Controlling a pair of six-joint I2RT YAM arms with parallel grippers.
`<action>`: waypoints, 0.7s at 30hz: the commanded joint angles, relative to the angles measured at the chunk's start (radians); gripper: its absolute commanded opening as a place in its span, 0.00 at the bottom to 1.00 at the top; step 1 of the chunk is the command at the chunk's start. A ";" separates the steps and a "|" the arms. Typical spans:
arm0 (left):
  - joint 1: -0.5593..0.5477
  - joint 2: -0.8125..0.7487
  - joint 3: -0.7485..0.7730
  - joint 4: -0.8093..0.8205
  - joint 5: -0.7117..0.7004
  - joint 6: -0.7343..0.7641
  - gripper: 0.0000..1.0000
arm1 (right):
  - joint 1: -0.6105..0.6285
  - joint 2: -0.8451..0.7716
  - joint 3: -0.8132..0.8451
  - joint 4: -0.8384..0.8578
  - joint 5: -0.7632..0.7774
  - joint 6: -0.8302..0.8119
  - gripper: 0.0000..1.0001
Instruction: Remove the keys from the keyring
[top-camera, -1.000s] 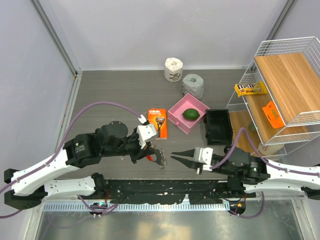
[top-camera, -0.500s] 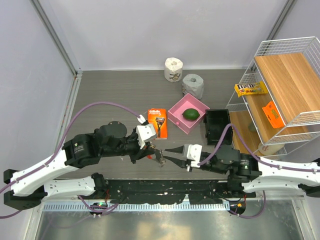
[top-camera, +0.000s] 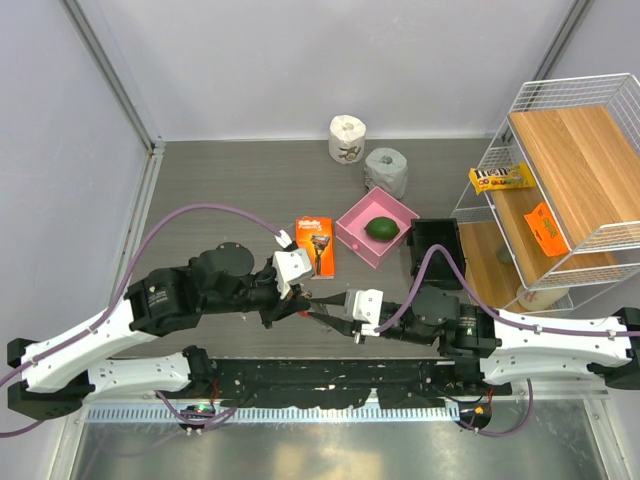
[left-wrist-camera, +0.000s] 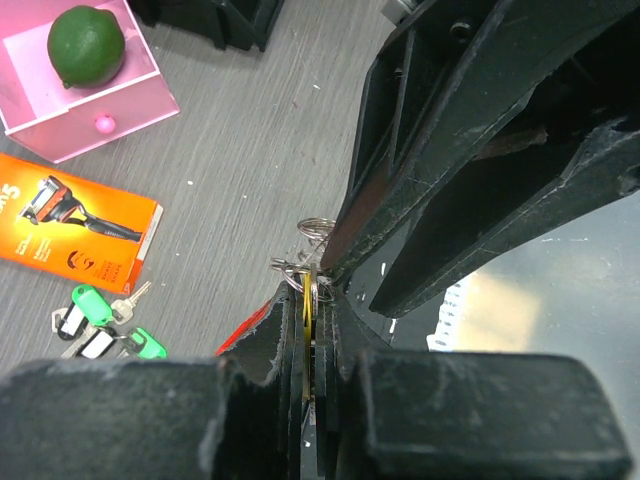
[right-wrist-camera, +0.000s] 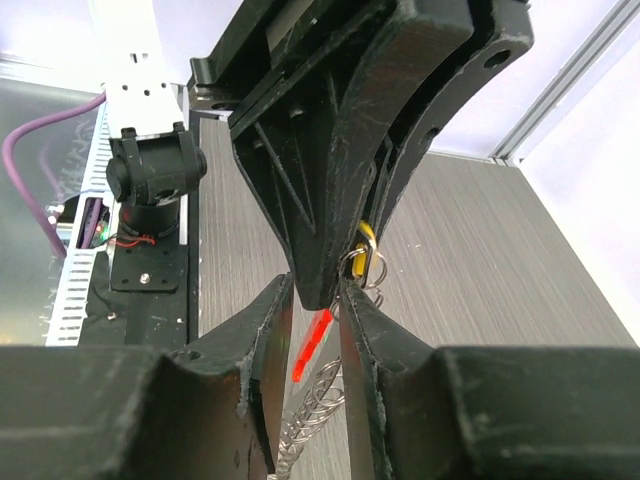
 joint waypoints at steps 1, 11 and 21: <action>-0.005 -0.017 0.026 0.072 0.034 -0.001 0.00 | -0.004 0.002 0.025 0.086 0.027 -0.016 0.31; -0.005 -0.038 0.023 0.073 0.033 -0.001 0.00 | -0.016 -0.033 -0.008 0.077 0.044 -0.014 0.30; -0.007 -0.031 0.034 0.066 0.034 -0.004 0.00 | -0.018 -0.039 -0.025 0.083 0.033 -0.008 0.30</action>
